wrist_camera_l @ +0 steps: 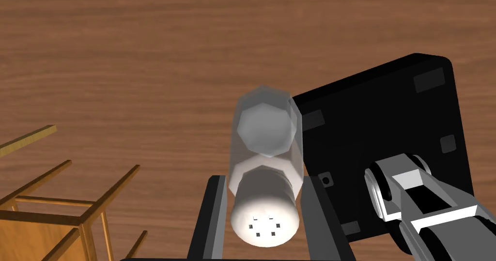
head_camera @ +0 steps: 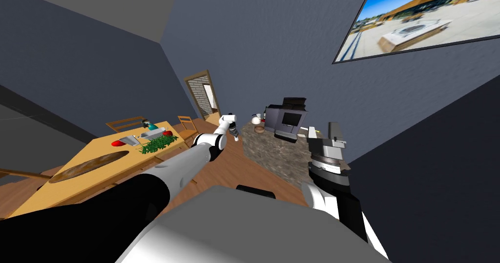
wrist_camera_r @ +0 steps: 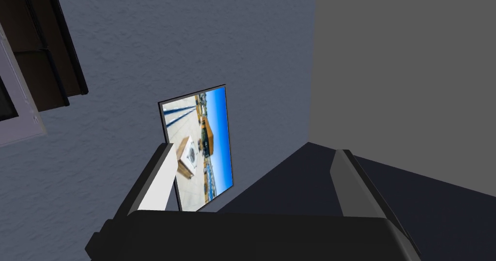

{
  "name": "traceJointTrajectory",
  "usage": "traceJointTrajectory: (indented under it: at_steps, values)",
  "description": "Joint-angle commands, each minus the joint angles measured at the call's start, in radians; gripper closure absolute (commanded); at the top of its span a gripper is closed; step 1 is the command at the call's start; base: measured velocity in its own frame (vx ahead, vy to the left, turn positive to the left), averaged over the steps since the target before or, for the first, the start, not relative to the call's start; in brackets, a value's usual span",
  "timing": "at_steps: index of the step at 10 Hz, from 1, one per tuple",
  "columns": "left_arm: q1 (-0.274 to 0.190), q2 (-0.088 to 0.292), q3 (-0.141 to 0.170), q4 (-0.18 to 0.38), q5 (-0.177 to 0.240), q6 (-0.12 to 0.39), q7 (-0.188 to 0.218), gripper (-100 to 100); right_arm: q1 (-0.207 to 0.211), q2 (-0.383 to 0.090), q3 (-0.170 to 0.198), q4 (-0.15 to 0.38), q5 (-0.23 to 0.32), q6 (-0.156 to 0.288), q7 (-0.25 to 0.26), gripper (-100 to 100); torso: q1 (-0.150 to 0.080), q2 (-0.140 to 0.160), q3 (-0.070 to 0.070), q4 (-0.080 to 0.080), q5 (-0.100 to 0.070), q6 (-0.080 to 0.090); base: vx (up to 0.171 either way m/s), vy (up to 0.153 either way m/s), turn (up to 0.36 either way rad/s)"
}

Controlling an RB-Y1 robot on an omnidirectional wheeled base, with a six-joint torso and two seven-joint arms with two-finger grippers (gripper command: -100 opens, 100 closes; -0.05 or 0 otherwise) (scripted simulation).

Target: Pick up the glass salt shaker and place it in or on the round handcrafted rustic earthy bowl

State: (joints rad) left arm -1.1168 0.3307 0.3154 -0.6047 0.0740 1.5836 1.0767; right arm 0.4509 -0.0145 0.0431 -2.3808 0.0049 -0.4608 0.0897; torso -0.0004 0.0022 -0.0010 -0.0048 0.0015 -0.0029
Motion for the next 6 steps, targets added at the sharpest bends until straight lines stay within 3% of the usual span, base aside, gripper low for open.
traceJointTrajectory:
  at_steps: [1, 6]
  values:
    - [-0.034, -0.018, -0.001, -0.027, -0.001, 0.022, 0.019, 100, 0.0, 0.0, 0.0, 0.0, 0.0, 0.0, 0.0, 0, 0.0, 0.0, 0.0, 0.0, 0.0, 0.0, 0.093, -0.097, -0.107]
    - [-0.116, -0.035, 0.004, -0.066, 0.009, 0.047, 0.062, 100, 0.0, 0.0, 0.0, 0.0, 0.0, 0.0, 0.0, 0, -0.01, -0.016, -0.01, -0.004, -0.002, 0.002, 0.153, -0.135, -0.067]
